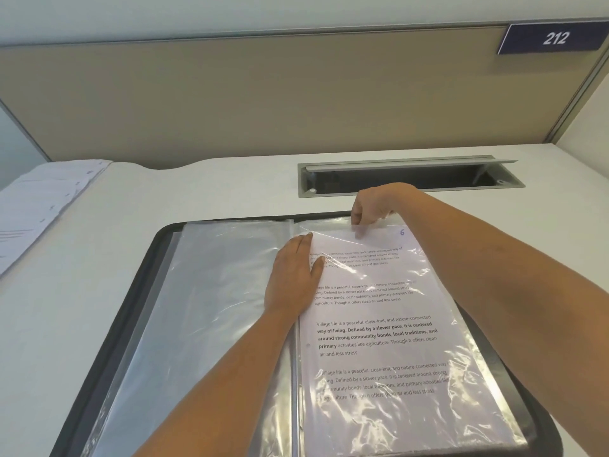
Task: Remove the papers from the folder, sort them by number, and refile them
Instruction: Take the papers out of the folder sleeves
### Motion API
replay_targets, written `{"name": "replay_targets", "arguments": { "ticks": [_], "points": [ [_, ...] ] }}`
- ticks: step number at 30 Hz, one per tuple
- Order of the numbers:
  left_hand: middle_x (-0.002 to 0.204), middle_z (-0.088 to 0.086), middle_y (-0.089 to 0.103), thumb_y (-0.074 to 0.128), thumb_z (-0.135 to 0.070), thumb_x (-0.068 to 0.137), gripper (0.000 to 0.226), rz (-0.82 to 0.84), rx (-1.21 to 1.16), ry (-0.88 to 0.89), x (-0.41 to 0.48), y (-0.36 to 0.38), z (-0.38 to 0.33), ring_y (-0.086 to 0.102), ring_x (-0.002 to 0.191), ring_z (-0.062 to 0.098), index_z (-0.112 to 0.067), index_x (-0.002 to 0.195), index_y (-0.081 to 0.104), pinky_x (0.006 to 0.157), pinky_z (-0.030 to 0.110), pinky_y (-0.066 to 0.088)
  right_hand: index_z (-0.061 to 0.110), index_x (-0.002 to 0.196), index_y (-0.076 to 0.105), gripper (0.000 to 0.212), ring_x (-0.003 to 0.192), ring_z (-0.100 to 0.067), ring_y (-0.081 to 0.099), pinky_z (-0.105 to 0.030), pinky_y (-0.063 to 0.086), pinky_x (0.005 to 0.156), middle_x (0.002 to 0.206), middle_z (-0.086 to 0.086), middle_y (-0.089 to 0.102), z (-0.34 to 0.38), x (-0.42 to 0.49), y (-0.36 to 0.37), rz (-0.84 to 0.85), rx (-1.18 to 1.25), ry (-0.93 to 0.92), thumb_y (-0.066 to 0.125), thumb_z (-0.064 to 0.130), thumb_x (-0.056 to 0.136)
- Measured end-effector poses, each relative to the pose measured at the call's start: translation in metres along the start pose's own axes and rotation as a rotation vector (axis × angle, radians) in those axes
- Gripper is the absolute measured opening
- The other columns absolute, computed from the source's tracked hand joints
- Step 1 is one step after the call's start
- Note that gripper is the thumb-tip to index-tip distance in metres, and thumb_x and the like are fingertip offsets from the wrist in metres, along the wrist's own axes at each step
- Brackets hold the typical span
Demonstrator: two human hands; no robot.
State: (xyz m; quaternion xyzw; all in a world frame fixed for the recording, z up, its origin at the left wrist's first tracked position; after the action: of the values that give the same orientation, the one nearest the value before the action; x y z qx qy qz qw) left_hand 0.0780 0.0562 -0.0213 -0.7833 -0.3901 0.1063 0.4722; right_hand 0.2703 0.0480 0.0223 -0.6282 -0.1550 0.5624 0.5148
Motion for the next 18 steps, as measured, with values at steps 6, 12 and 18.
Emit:
{"name": "replay_targets", "arguments": {
  "ticks": [6,12,18],
  "points": [
    [0.154,-0.003,0.025,0.043,-0.043,0.096,0.061,0.046,-0.059,0.015,-0.002,0.001,-0.002,0.019,0.141,0.012,-0.018,0.148,0.024,0.117,0.029,0.012,0.019,0.078,0.066,0.007,0.071,-0.014,0.050,-0.022,0.039,0.061,0.068,0.009,0.060,-0.006,0.003,-0.019,-0.181,0.123,-0.052,0.070,0.014,0.081],
    [0.154,-0.005,0.024,0.047,-0.045,0.094,0.064,0.059,-0.021,0.045,-0.003,0.001,-0.005,0.017,0.142,0.010,-0.019,0.148,0.025,0.118,0.029,0.008,0.022,0.085,0.063,0.004,0.096,-0.019,0.056,-0.032,0.043,0.082,0.092,0.004,0.062,-0.010,0.004,-0.048,-0.557,0.124,-0.046,0.065,0.020,0.084],
    [0.153,-0.004,0.028,0.034,-0.055,0.083,0.071,0.088,0.043,0.067,0.000,0.006,-0.003,0.017,0.143,0.010,-0.019,0.145,0.033,0.117,0.030,0.007,0.005,0.104,0.067,0.020,0.099,-0.026,0.058,-0.028,0.044,0.077,0.107,-0.010,0.065,-0.036,0.003,-0.052,-0.708,0.462,-0.012,0.056,0.019,0.092]
  ]
}}
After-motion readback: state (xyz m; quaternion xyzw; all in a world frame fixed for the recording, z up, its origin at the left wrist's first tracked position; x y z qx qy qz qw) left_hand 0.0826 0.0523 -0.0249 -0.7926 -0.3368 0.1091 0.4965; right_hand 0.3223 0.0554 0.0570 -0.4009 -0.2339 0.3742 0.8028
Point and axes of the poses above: each hand's wrist, its own x-axis towards the middle knuckle, its own y-axis out of the palm, z = x × y, the point moved 6 cm from there along x, towards the middle knuckle
